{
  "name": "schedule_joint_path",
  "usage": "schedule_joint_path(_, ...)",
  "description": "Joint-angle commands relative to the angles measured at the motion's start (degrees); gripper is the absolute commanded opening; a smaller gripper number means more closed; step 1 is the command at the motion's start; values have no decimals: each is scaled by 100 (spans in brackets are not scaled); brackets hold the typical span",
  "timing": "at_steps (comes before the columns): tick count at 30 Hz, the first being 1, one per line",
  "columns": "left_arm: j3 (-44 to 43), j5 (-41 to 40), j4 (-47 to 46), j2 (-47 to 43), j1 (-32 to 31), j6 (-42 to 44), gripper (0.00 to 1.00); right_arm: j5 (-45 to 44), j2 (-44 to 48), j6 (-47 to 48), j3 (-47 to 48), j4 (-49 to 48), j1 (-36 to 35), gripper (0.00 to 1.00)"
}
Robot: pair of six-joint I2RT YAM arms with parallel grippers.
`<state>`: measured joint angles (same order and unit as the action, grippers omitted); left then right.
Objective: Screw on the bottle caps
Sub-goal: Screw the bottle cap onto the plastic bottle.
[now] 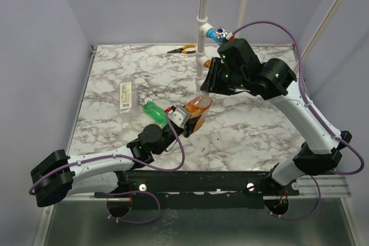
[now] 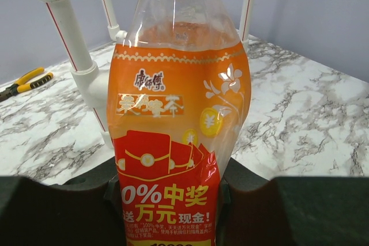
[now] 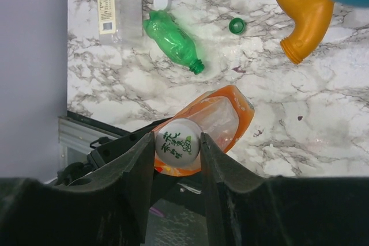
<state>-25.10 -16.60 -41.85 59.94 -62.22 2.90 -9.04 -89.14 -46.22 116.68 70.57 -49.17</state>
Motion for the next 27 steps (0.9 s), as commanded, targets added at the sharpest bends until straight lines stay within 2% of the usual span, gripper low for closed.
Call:
schedule_joint_path(1,-283,93,-342,75,-27,53,0,347,-94,-254,15,189,-147,40)
schedule_joint_path(12,-142,267,-325,18,-27,-176,0,205,404,-265,-341,-42,-156,48)
schedule_joint_path(15,-119,279,-331,0,-27,-218,0,176,501,-241,-400,-73,-153,53)
schedule_joint_path(20,-67,318,-325,-39,-27,-263,0,18,819,-120,-604,-279,-154,66)
schedule_joint_path(23,-2,489,-329,-128,-27,-429,0,-36,1419,177,-1334,-1000,-155,68)
schedule_joint_path(27,18,748,-302,-204,-27,-607,0,5,2362,675,-2656,-2553,-155,70)
